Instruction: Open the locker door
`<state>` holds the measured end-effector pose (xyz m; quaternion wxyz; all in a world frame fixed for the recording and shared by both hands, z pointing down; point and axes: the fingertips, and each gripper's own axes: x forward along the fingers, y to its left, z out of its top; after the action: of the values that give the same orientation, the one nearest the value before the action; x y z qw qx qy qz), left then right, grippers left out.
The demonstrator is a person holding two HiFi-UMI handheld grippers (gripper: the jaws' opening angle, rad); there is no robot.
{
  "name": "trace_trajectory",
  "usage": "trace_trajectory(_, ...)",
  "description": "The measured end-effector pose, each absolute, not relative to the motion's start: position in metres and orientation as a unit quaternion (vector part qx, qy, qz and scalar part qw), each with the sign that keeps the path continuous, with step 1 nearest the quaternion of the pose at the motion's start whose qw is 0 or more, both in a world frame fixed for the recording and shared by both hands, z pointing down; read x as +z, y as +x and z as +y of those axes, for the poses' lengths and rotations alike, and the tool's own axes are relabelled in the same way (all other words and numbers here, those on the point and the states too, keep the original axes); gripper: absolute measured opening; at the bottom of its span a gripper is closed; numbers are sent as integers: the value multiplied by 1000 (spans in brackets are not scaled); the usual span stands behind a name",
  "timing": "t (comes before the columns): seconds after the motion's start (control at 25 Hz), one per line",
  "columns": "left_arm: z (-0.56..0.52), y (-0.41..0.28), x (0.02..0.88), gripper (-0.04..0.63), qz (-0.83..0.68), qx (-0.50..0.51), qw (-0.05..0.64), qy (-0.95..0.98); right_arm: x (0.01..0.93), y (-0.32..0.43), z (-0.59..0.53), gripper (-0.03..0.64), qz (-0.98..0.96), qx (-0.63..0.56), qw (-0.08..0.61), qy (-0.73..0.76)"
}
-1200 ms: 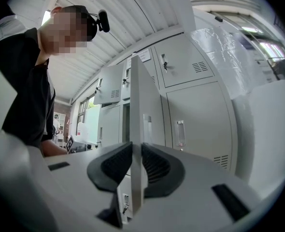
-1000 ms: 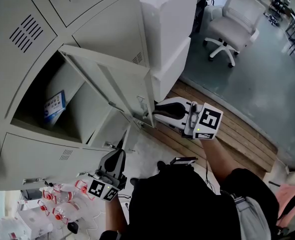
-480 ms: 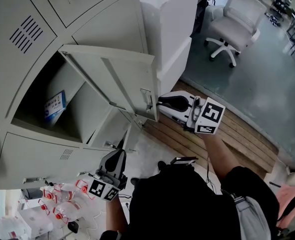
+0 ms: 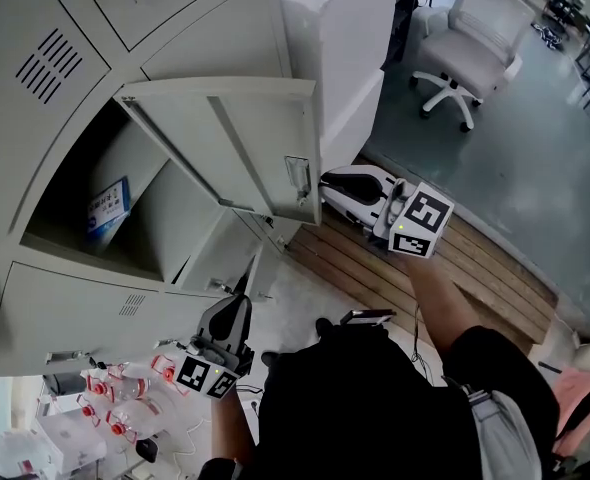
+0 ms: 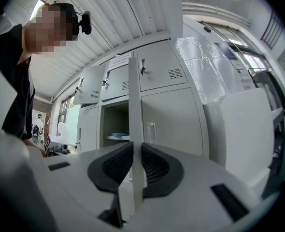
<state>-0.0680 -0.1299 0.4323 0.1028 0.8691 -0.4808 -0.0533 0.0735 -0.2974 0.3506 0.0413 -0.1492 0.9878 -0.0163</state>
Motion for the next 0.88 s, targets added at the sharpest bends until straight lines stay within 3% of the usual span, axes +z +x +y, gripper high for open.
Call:
trace_trajectory(0.08,-130,-68,433,17,-481,-54,103,869,351,74,-303,12,985,-14,40,-166)
trace_trajectory(0.88,-124,-76,429,17,-490,-58,100,864,345,82,-310,12,976,-21,58,-210)
